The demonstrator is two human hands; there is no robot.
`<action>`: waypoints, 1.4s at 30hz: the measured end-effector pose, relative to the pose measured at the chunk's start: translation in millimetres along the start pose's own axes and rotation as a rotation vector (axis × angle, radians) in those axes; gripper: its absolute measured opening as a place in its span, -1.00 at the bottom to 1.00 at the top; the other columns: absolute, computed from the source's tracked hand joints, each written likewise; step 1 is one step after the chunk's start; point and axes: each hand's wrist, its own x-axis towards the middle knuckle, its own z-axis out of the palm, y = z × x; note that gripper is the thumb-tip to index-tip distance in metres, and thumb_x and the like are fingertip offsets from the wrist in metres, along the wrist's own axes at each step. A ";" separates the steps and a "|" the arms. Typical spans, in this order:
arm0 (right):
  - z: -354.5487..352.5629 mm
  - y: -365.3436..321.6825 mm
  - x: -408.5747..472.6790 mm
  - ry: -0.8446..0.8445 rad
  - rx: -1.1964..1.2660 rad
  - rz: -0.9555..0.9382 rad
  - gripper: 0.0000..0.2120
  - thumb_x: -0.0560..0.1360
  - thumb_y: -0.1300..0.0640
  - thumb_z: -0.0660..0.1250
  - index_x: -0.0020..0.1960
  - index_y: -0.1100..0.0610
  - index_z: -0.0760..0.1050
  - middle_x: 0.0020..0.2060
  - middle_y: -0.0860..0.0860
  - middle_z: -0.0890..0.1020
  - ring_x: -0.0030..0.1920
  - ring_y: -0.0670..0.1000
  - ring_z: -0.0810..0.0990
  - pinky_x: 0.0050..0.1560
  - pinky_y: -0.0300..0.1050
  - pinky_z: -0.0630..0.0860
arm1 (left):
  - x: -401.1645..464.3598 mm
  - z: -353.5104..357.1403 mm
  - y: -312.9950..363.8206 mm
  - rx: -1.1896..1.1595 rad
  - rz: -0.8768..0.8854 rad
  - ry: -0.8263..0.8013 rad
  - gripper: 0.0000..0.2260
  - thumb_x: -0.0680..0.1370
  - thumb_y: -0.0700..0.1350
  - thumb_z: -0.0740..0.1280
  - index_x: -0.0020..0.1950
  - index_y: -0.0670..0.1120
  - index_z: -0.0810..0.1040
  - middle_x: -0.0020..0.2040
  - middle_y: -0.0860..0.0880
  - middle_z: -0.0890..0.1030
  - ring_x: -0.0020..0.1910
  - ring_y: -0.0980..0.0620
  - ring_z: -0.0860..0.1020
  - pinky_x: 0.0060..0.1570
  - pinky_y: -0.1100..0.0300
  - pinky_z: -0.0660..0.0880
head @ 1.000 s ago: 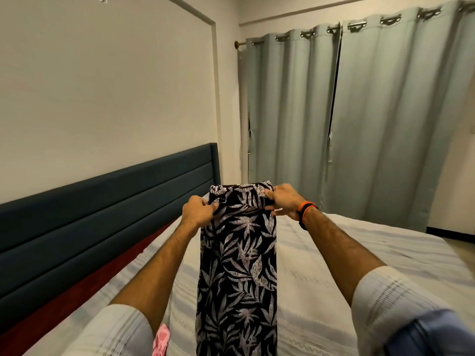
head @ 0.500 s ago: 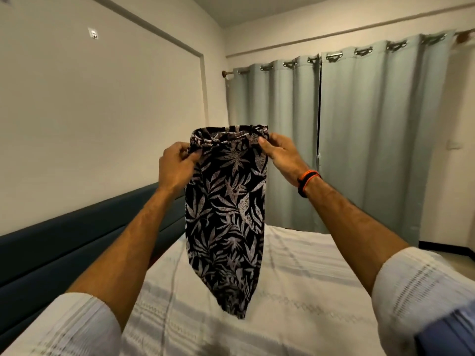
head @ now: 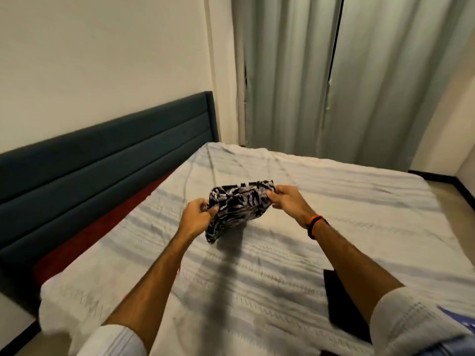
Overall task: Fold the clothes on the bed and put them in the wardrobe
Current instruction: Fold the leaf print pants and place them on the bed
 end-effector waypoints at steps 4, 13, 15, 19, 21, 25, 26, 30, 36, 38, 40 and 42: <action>9.2 67.6 -72.4 -0.082 -0.100 0.119 -0.74 0.59 0.06 0.33 -0.19 0.20 0.45 -0.21 0.16 0.52 -0.12 0.07 0.51 0.17 0.28 0.48 | -80.2 37.5 -54.1 0.022 -0.102 -0.075 -0.88 0.52 -0.09 0.44 -0.11 -0.12 0.57 -0.20 -0.09 0.66 -0.24 -0.04 0.59 -0.14 0.02 0.56; 22.0 129.2 -226.3 -0.184 -0.167 0.277 -0.67 0.59 0.17 0.32 -0.33 0.01 0.39 -0.39 -0.13 0.44 -0.30 -0.08 0.43 -0.06 -0.09 0.43 | -227.9 84.7 -111.9 0.205 -0.250 -0.167 -0.83 0.49 -0.13 0.45 -0.23 -0.08 0.51 -0.29 -0.02 0.57 -0.23 0.00 0.50 -0.27 0.18 0.32; 25.1 138.8 -253.3 -0.194 -0.159 0.288 -0.68 0.60 0.19 0.31 -0.32 -0.01 0.39 -0.39 -0.15 0.45 -0.29 -0.09 0.45 -0.07 -0.12 0.42 | -253.0 88.2 -116.0 0.230 -0.259 -0.172 -0.86 0.50 -0.13 0.45 -0.19 -0.09 0.51 -0.22 -0.04 0.58 -0.18 -0.01 0.50 -0.23 0.22 0.30; 33.5 157.7 -298.4 -0.213 -0.174 0.319 -0.71 0.59 0.15 0.32 -0.29 0.01 0.41 -0.38 -0.11 0.46 -0.29 -0.05 0.45 -0.10 -0.07 0.41 | -297.4 86.2 -124.6 0.275 -0.256 -0.202 -0.89 0.52 -0.12 0.43 -0.13 -0.08 0.51 -0.17 -0.03 0.58 -0.13 -0.01 0.51 -0.19 0.25 0.30; 38.2 163.5 -316.7 -0.212 -0.191 0.328 -0.72 0.58 0.13 0.34 -0.29 0.02 0.41 -0.40 -0.10 0.46 -0.32 -0.05 0.43 -0.13 -0.07 0.39 | -315.9 82.8 -129.0 0.292 -0.252 -0.213 -0.89 0.52 -0.10 0.43 -0.10 -0.08 0.53 -0.15 -0.03 0.58 -0.11 -0.01 0.50 -0.20 0.26 0.29; 51.2 165.0 -351.3 -0.213 -0.174 0.370 -0.69 0.59 0.14 0.33 -0.30 0.06 0.34 -0.41 -0.08 0.40 -0.34 -0.05 0.40 -0.12 -0.03 0.43 | -348.9 74.9 -142.6 0.308 -0.272 -0.251 -0.88 0.52 -0.07 0.43 -0.06 -0.09 0.55 -0.10 -0.03 0.60 -0.08 0.00 0.51 -0.17 0.27 0.32; 53.5 165.7 -358.1 -0.212 -0.177 0.375 -0.68 0.59 0.15 0.32 -0.30 0.07 0.32 -0.41 -0.07 0.38 -0.34 -0.05 0.38 -0.12 -0.03 0.43 | -355.5 73.8 -145.1 0.305 -0.269 -0.258 -0.89 0.52 -0.08 0.43 -0.06 -0.09 0.55 -0.09 -0.03 0.60 -0.07 0.00 0.51 -0.16 0.28 0.33; 64.7 167.9 -388.6 -0.216 -0.234 0.389 -0.66 0.59 0.11 0.33 -0.30 0.07 0.29 -0.41 -0.06 0.35 -0.35 -0.04 0.37 -0.15 -0.02 0.43 | -383.9 67.6 -155.1 0.268 -0.295 -0.279 -0.90 0.53 -0.13 0.42 -0.11 -0.09 0.51 -0.09 -0.03 0.61 -0.08 0.02 0.52 -0.16 0.31 0.34; 79.6 171.5 -427.5 -0.205 -0.260 0.417 -0.67 0.59 0.11 0.31 -0.29 0.07 0.28 -0.37 -0.02 0.36 -0.31 0.00 0.40 -0.12 0.08 0.50 | -414.3 62.4 -170.5 0.261 -0.317 -0.308 -0.87 0.52 -0.15 0.42 -0.16 -0.08 0.49 -0.10 -0.04 0.60 -0.09 0.00 0.51 -0.16 0.30 0.34; 80.2 173.7 -429.2 -0.204 -0.270 0.420 -0.68 0.59 0.10 0.31 -0.29 0.06 0.29 -0.35 -0.01 0.38 -0.26 0.05 0.43 -0.02 0.17 0.55 | -414.3 63.1 -171.0 0.272 -0.312 -0.303 -0.88 0.52 -0.14 0.42 -0.13 -0.10 0.50 -0.11 -0.04 0.59 -0.11 0.00 0.49 -0.18 0.29 0.33; 85.5 171.0 -440.0 -0.210 -0.268 0.439 -0.68 0.60 0.12 0.30 -0.30 0.07 0.30 -0.35 -0.01 0.39 -0.27 0.03 0.43 -0.01 0.15 0.55 | -423.4 63.0 -178.6 0.275 -0.332 -0.309 -0.89 0.53 -0.13 0.42 -0.07 -0.13 0.53 -0.10 -0.04 0.58 -0.09 0.00 0.49 -0.17 0.30 0.32; 88.5 172.2 -448.9 -0.216 -0.263 0.440 -0.69 0.61 0.16 0.28 -0.30 0.07 0.34 -0.36 -0.03 0.43 -0.31 -0.03 0.43 -0.12 -0.04 0.49 | -429.2 66.4 -188.4 0.280 -0.358 -0.332 -0.86 0.52 -0.11 0.43 -0.02 -0.16 0.56 -0.08 -0.03 0.59 -0.08 0.01 0.50 -0.14 0.31 0.32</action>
